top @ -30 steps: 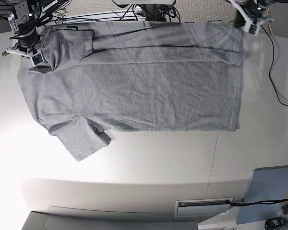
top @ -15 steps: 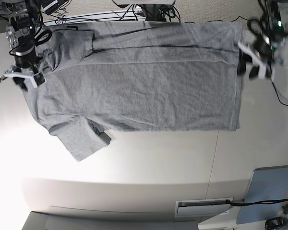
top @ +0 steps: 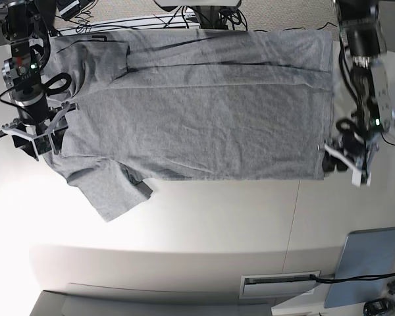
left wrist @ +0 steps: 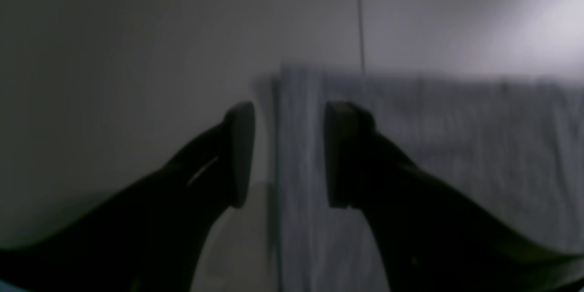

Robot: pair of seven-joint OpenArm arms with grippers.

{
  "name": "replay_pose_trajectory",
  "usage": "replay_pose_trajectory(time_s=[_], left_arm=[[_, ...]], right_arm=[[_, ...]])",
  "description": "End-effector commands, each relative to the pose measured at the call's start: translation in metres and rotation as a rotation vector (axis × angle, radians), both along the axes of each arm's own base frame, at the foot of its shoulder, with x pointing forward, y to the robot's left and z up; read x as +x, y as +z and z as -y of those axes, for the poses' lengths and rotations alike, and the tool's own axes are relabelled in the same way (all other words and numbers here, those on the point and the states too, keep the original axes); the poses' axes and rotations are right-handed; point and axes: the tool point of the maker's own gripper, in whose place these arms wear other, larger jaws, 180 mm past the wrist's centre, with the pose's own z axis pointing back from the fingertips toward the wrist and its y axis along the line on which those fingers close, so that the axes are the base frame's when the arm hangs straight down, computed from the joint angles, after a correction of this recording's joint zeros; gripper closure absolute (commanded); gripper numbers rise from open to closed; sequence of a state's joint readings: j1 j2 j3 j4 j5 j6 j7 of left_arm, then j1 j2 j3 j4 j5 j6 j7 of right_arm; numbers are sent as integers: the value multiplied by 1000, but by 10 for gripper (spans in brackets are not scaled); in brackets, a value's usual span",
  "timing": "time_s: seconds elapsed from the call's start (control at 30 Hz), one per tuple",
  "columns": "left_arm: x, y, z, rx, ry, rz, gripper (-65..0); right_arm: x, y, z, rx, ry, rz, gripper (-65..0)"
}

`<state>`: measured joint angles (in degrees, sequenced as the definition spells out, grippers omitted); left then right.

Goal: Fold the T-shirt properly
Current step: 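Reach both grippers to the hem corners of the shirt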

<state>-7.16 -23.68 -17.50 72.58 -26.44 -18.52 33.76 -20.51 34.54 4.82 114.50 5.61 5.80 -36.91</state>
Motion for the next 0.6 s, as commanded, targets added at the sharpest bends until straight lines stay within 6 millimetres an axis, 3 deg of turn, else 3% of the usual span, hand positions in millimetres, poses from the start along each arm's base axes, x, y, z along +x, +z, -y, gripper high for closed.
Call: replay_pose_trajectory(time_s=[0.0, 0.17, 0.27, 0.37, 0.57], left_arm=[[17, 18, -6, 3, 0, 51, -267], [37, -4, -2, 22, -18, -34, -267], [43, -16, -8, 69, 12, -98, -267], [41, -23, -8, 75, 9, -154, -267], [23, -33, 21, 23, -165, -249, -266]], right_arm=[[7, 10, 4, -9, -12, 37, -302], [8, -16, 1, 83, -30, -24, -302], [10, -19, -1, 100, -31, -28, -302], [11, -18, -1, 99, -32, -22, -302], [17, -11, -1, 100, -32, -2, -302]])
